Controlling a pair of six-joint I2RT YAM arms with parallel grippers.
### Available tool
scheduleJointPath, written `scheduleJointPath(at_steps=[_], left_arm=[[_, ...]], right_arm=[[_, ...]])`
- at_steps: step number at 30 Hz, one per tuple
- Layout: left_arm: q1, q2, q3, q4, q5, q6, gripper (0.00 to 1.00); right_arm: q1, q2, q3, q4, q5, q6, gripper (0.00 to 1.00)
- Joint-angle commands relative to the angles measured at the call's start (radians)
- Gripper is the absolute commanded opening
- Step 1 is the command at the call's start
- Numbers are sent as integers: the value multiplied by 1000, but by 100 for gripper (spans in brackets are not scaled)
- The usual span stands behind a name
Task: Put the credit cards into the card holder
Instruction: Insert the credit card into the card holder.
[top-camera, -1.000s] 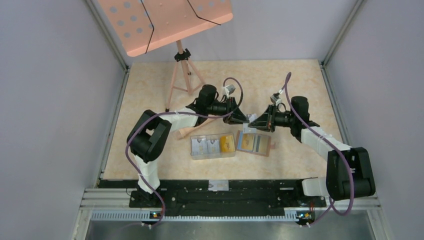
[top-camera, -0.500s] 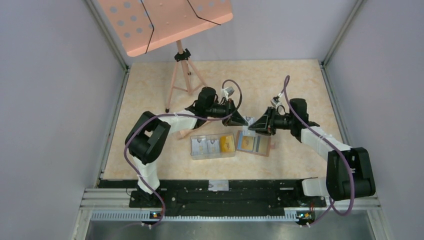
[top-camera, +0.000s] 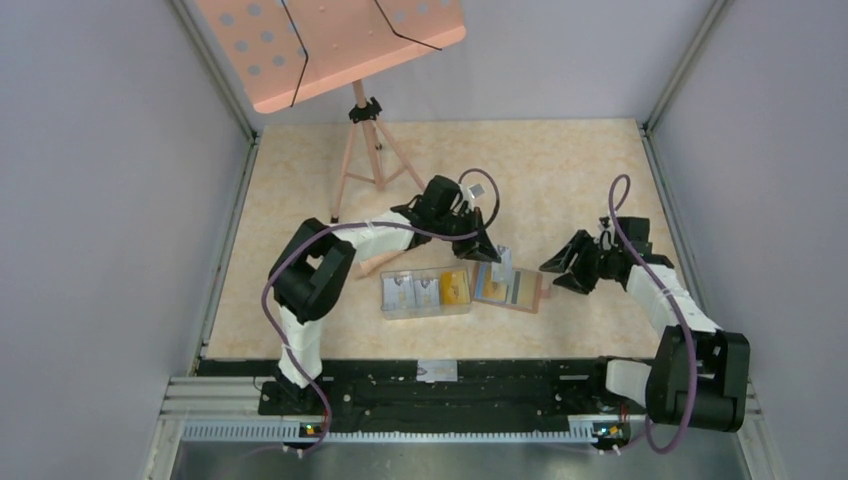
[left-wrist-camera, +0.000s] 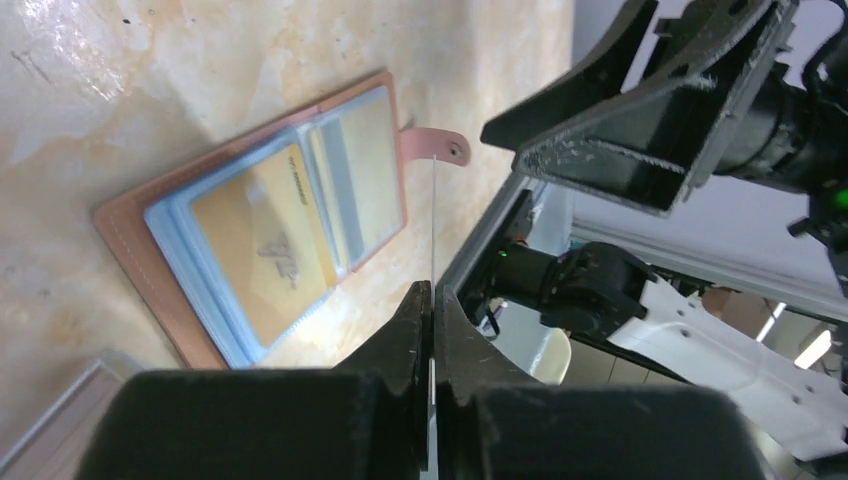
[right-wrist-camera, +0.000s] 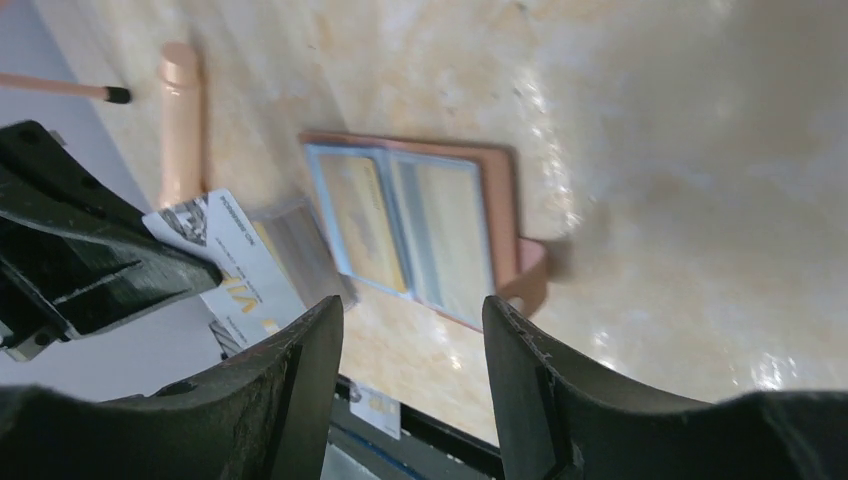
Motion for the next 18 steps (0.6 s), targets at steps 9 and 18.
scheduleJointPath(at_steps=[9,18], left_arm=[[-46,207,152,-65,-71,59,0],[-47,235,210,-219,-156,127,0]], right_arm=[[-15,105,-49,-48,60,-83,47],[-16,159,-47,-40,51,-88,42]])
